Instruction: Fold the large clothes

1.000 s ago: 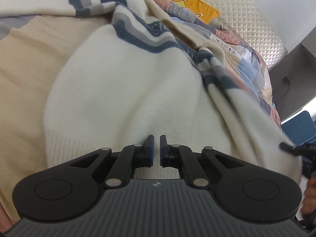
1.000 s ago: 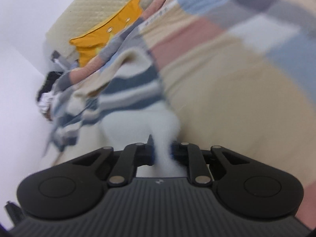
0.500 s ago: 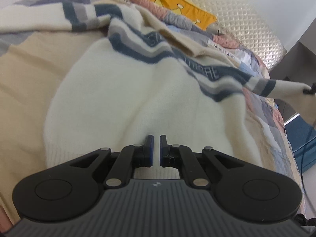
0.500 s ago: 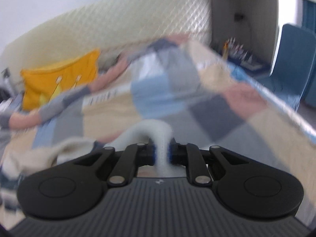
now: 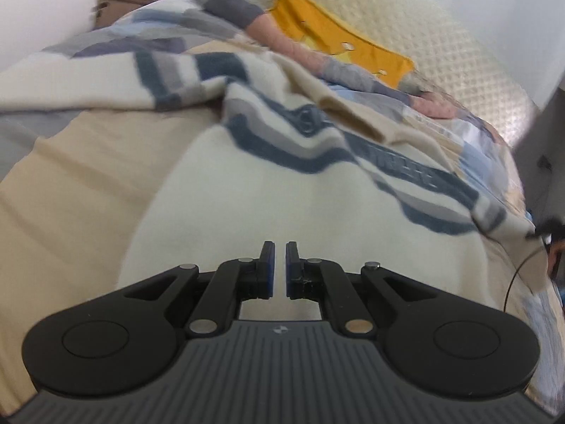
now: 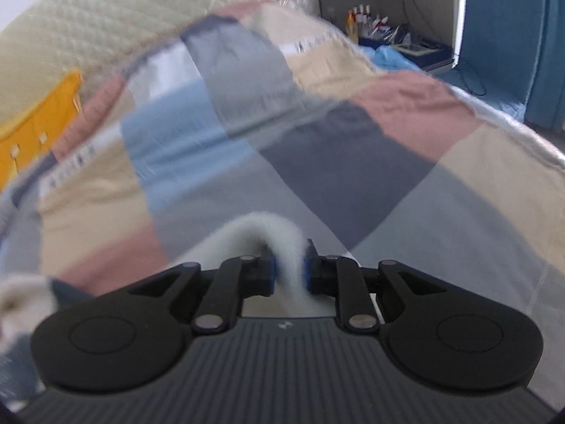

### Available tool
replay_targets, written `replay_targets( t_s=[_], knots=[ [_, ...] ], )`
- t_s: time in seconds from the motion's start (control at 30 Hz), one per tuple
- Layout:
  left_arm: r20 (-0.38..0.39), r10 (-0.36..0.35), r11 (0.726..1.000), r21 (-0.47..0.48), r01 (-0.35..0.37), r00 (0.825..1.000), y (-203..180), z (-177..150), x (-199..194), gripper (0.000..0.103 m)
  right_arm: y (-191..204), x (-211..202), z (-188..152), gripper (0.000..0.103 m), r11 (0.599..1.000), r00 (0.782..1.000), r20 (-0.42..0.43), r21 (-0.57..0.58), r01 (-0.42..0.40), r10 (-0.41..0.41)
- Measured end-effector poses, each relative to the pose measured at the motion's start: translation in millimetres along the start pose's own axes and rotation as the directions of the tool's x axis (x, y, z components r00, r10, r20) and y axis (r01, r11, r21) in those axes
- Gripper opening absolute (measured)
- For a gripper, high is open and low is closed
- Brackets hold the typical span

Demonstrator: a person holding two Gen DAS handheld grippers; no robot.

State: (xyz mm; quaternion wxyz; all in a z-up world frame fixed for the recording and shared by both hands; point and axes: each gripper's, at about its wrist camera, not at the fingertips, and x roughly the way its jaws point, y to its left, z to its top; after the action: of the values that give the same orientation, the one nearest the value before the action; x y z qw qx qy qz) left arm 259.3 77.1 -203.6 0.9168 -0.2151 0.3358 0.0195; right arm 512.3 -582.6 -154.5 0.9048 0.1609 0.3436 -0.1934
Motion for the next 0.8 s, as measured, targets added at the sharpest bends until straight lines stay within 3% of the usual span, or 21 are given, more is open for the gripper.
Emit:
replay_targets(
  t_s=[0.1,0.17,0.27,0.37,0.4,0.43,0.5,0.67,0.8],
  knots=[
    [-0.038,0.035,0.999,-0.012,-0.036,0.999,6,-1,12,0.005,-5,18,-17,0.041,0.999,0.998,0.064,-0.047,0.003,0.0],
    [-0.06,0.041,0.999,-0.029,-0.043,0.997,10,-1,20,0.005,-9,28,-24,0.044,0.999,0.997,0.076,-0.047,0.001,0.003],
    [-0.075,0.043,0.998,-0.037,-0.046,0.996,14,-2,26,0.005,-14,34,-28,0.052,0.999,0.995,0.096,0.029,-0.013,0.01],
    [-0.064,0.057,0.997,-0.038,-0.06,0.996,11,-2,25,0.013,-13,15,-33,0.065,0.994,0.984,0.177,0.112,0.011,-0.031],
    [-0.05,0.052,0.997,-0.054,-0.055,0.997,12,-2,22,0.019,-9,7,-36,0.066,0.994,0.98,0.193,0.11,0.018,-0.039],
    [-0.041,0.039,0.997,-0.063,-0.041,0.998,10,-2,18,0.032,-5,0,-38,0.066,0.994,0.979,0.198,0.104,0.019,-0.039],
    [-0.034,-0.003,0.998,-0.062,0.001,0.999,8,-1,12,0.039,3,-14,-41,0.066,0.994,0.983,0.18,0.105,0.003,-0.022],
    [0.011,-0.011,1.0,0.002,0.011,1.0,-3,-1,-4,0.039,18,-65,-57,0.066,0.997,0.979,0.202,0.082,-0.013,-0.004],
    [0.033,-0.006,1.0,0.002,0.006,0.999,-2,0,-17,0.039,30,-112,-77,0.066,0.997,0.976,0.216,0.055,-0.052,0.039]
  ],
)
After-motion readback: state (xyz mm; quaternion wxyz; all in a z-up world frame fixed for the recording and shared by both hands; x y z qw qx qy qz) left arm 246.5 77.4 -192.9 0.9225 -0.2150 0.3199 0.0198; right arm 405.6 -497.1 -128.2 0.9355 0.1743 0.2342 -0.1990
